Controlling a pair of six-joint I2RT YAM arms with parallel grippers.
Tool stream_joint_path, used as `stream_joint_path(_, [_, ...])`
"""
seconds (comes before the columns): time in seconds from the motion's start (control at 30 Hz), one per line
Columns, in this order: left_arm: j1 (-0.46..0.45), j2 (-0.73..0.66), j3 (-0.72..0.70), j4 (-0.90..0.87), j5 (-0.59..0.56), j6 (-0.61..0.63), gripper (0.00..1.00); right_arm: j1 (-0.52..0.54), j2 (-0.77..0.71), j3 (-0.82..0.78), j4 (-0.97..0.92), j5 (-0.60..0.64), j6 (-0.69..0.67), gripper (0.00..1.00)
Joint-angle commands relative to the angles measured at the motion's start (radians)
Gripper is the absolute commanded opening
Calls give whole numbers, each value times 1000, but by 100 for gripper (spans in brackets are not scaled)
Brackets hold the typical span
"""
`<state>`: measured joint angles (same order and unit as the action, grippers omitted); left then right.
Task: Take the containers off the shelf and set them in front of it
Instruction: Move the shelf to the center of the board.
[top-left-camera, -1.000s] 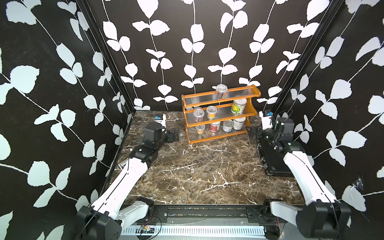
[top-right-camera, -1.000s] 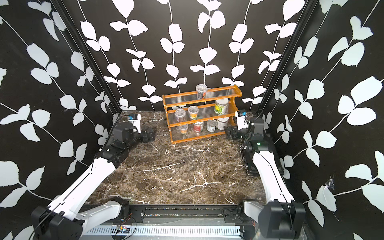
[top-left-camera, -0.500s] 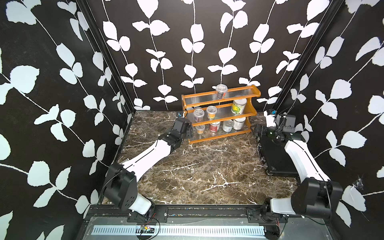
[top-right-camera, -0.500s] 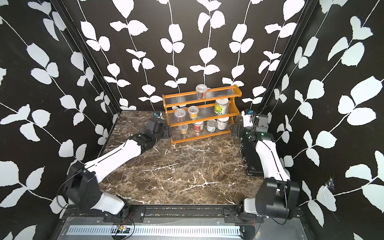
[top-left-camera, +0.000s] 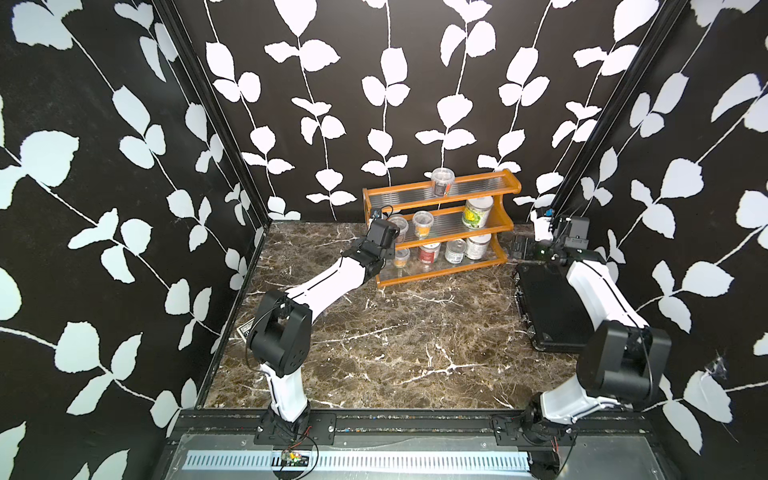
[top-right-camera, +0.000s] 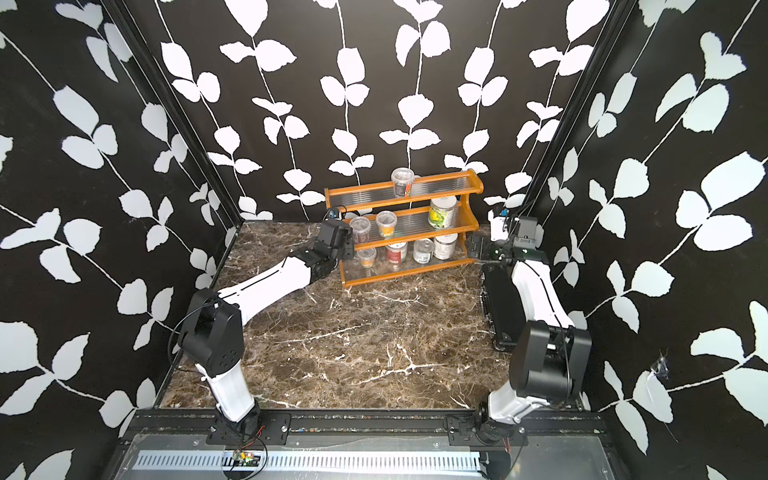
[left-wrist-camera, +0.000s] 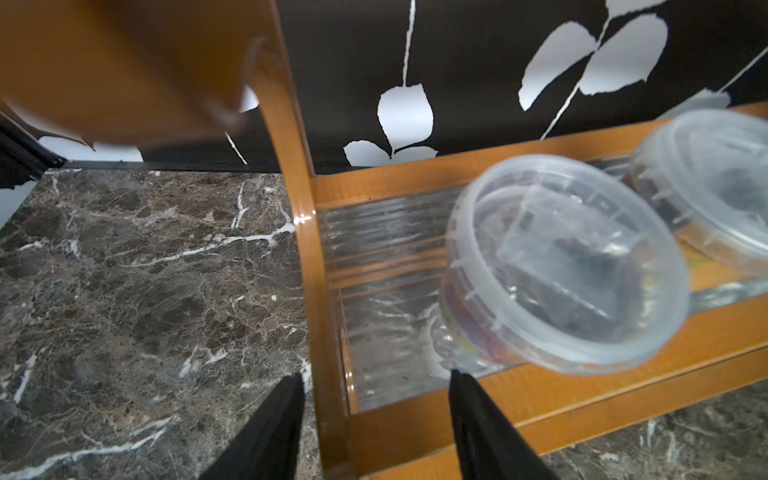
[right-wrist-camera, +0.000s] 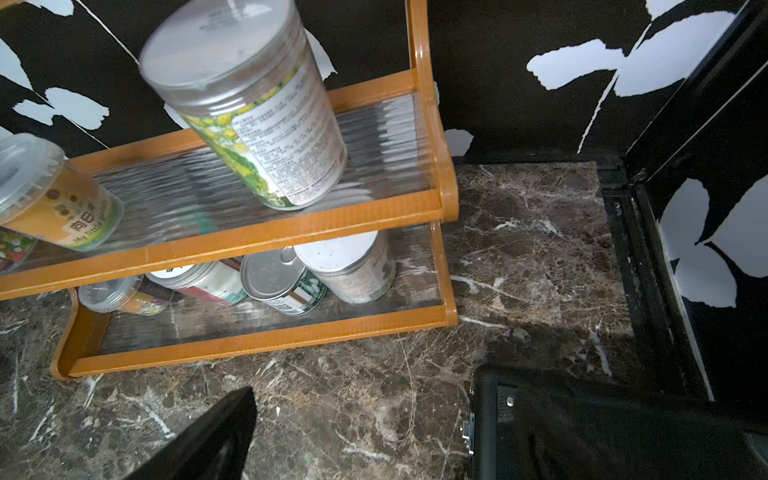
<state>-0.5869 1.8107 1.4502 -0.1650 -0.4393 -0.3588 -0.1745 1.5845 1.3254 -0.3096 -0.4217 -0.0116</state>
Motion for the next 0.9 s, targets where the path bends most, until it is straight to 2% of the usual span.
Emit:
stream_joint_path(0.0, [10, 2, 26, -41, -26, 19, 50, -10, 45, 79, 13, 13, -29, 100])
stream_joint_path(0.3, [26, -21, -68, -21, -36, -1, 28, -11, 149, 177, 9, -25, -48, 99])
stream_joint_path(0.5, [36, -21, -100, 13, -6, -12, 8, -10, 198, 221, 24, -48, -63, 98])
stream_joint_path(0.7, [38, -31, -119, 36, 4, -21, 0, -8, 239, 251, 26, -41, -89, 96])
stream_joint_path(0.87, [37, -38, -123, 38, 5, -23, 0, 1, 279, 268, 31, -47, -99, 92])
